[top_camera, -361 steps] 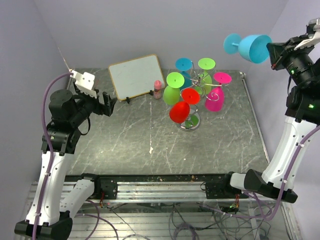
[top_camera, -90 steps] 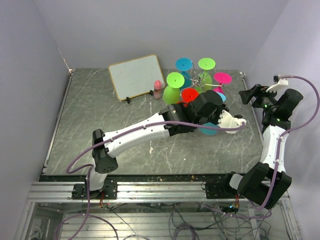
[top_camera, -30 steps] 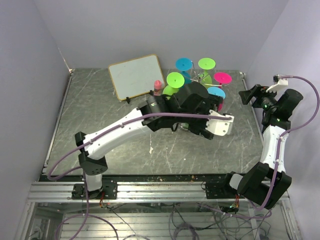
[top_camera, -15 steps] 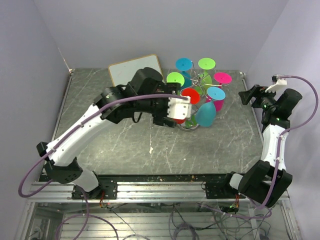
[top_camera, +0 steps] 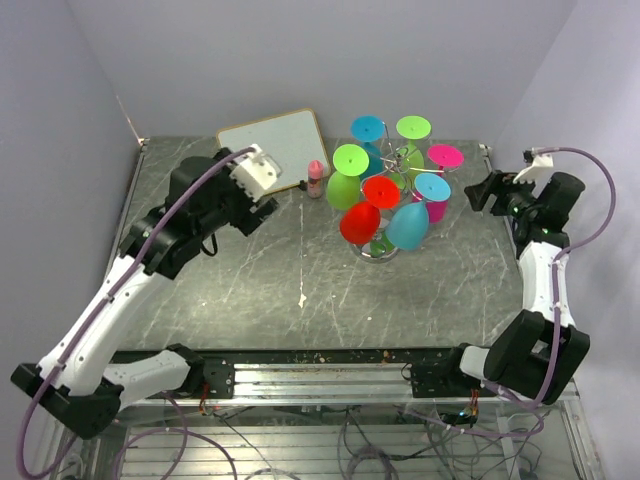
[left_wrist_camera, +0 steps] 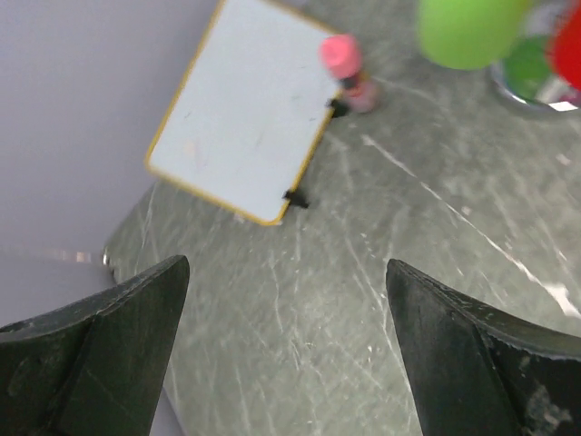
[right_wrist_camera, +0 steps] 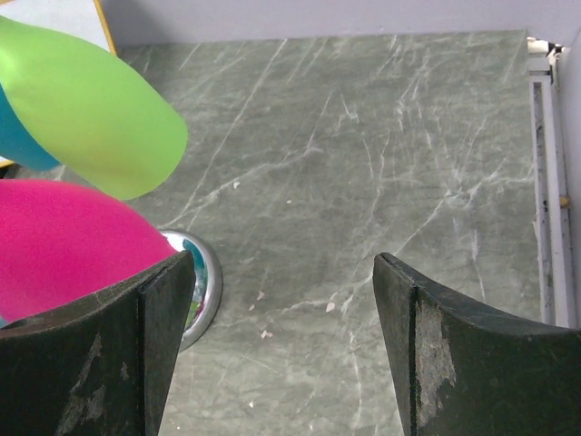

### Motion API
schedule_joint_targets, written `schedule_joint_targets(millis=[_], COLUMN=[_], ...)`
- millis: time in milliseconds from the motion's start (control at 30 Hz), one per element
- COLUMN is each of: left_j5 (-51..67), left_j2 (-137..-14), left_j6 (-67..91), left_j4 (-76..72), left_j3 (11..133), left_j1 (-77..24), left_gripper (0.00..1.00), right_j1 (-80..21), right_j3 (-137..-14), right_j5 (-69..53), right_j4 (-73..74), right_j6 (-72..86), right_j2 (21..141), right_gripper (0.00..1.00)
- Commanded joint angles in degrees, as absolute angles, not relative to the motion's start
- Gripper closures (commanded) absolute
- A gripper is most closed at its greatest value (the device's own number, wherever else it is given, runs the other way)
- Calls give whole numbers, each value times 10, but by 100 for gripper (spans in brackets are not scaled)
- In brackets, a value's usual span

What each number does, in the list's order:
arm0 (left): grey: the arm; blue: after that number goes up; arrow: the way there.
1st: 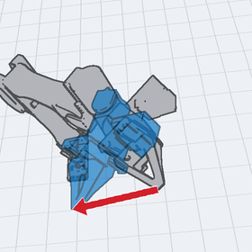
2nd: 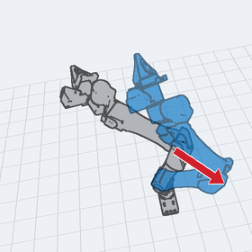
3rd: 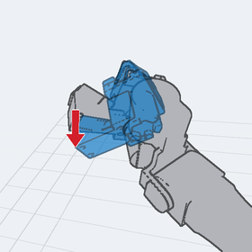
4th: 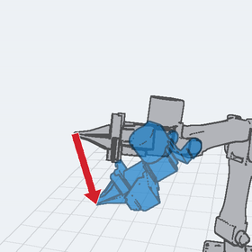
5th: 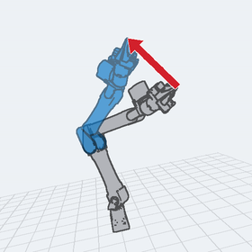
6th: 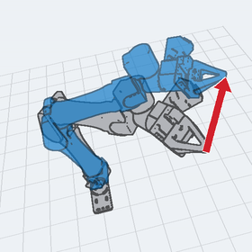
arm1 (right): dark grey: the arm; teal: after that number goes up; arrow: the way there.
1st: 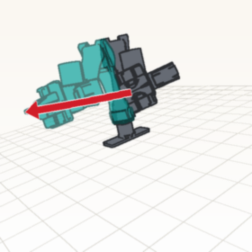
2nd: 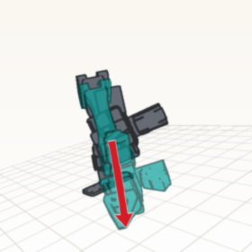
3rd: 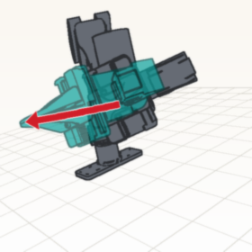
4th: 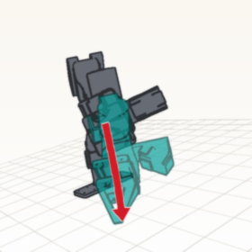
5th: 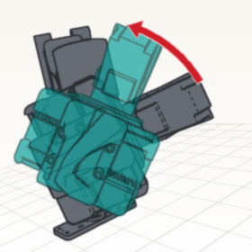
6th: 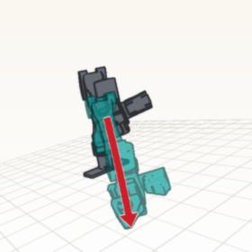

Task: Place the wine glass upside down on the wine glass rack

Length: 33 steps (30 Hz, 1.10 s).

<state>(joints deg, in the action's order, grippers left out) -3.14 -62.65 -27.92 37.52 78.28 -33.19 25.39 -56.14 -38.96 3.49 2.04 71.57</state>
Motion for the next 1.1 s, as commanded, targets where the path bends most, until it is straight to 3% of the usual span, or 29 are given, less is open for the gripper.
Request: schedule_joint_targets(millis=[0, 200, 500, 700, 933, 1067], left_j5=[-151, -147, -133, -206, -148, -150], left_j2=[-562, -465, -405, -401, -389, -376], left_j6=[-147, -66, -13, 10, -26, -10], left_j4=[238, 150, 63, 66, 105, 119], left_j3=[685, 554, 444, 464, 492, 497], left_j1=[-271, -181, -104, -103, -92, -78], left_gripper=[0, 0, 0, 0, 0, 0], right_j1=[226, 204, 132, 124, 124, 124], right_j3=[-570, -602, -638, -652, -598, -528], right_j5=[-353, -291, -106, -27, 36, 55], right_j4=[47, 68, 96, 111, 116, 74], right_j6=[-7, -33, -127, -149, -140, -116], right_j2=[730, 739, 753, 740, 644, 589], right_gripper=[21, 21, 19, 11, 0, 0])
